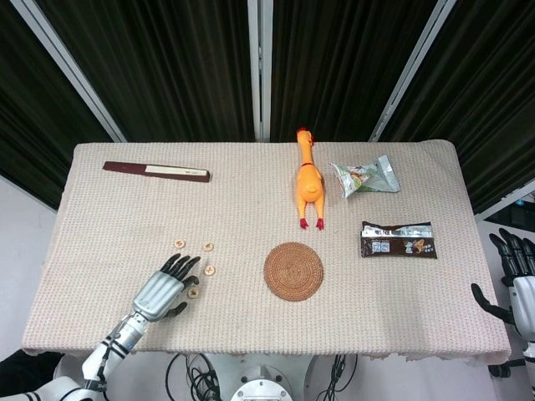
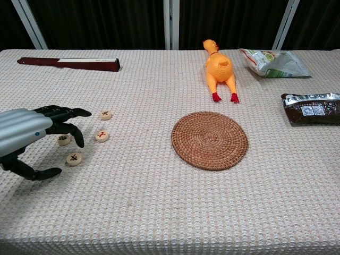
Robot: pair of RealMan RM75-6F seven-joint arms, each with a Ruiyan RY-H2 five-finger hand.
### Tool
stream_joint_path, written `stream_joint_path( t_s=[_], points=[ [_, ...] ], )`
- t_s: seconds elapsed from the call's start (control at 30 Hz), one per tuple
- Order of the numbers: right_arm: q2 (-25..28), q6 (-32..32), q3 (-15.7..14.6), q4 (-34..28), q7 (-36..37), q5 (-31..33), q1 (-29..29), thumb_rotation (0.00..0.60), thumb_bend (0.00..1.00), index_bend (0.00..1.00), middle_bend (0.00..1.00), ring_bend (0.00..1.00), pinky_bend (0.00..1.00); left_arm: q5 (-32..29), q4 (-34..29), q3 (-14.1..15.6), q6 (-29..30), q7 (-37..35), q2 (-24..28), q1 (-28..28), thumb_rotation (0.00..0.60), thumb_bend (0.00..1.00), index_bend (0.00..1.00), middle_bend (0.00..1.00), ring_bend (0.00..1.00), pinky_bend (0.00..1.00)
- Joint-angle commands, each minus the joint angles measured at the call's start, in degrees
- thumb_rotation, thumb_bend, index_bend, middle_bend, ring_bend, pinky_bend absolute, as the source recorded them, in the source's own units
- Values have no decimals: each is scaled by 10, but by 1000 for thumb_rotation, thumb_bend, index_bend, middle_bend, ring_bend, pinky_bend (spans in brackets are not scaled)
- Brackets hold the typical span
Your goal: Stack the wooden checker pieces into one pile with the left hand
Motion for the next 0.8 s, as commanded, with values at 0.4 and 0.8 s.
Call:
stream_joint_path(
  t_s=[0.4, 0.8],
  points=[
    [2, 0, 2, 0, 4, 3, -1, 600, 258, 0, 0, 0, 0, -8, 24, 7, 10, -23, -14, -9, 600, 307, 434, 20, 0, 0],
    [1, -2, 2, -2, 1, 4, -1, 600, 258, 0, 0, 0, 0, -11, 24, 15, 19, -34, -11, -11, 600, 310, 461, 25, 0, 0]
  ],
)
